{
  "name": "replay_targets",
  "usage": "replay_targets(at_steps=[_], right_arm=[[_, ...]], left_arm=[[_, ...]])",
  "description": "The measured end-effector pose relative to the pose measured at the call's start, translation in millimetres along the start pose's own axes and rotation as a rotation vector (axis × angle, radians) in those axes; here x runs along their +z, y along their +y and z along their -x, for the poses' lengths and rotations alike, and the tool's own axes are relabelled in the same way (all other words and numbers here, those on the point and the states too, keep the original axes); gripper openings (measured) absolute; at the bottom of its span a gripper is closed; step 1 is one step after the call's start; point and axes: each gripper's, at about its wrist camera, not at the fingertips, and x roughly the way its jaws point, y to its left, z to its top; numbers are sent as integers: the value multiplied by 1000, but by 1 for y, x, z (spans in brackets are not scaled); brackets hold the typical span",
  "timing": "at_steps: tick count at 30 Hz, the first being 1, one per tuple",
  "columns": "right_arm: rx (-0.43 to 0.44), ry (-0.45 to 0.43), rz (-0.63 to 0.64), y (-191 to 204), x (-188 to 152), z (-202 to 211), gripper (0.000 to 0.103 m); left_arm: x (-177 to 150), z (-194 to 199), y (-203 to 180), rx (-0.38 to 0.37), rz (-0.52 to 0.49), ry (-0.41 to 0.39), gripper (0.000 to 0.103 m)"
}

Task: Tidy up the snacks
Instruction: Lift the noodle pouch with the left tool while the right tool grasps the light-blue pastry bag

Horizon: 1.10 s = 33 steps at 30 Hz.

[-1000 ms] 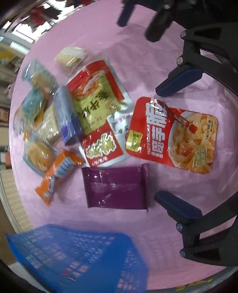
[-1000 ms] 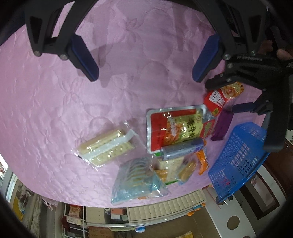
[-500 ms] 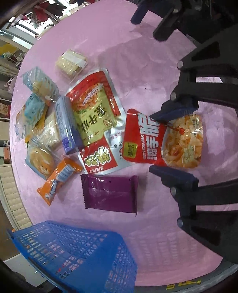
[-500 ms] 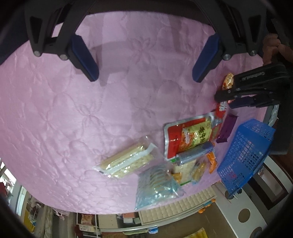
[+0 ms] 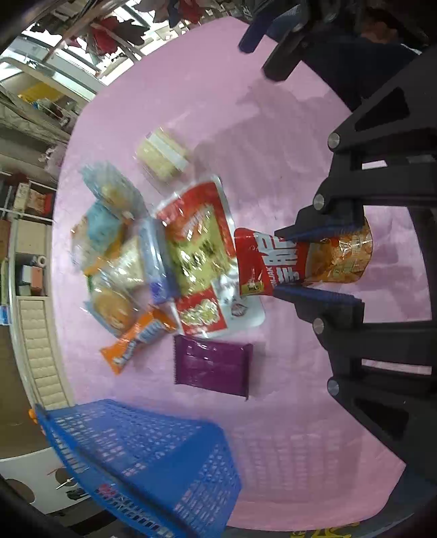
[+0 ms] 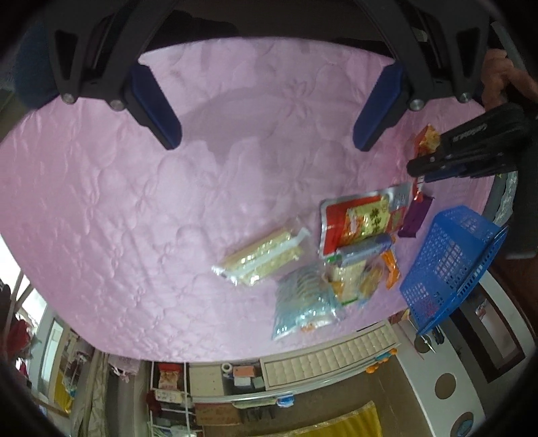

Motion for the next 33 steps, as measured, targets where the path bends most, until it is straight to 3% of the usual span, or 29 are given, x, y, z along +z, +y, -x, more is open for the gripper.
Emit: replay_targets(at_steps=[8,19,23,28,33], right_arm=[[-10,11,126,4,33,-17,103],[72,-116,263,23,95,-40,103],[67,-95,318,27,109,-67,103],[123,-56,337,24,118,-102,103],[161,-80,372,23,127,-115,103]], left_arm=[[12,13,-8,-5,0,-47,24],[63,18,4,4,4,-95,25],[82,6,10,7,19,-97,25],[99,-13,14,-13,52,-72,25],[108,-22,13,-25,52,-68,25]])
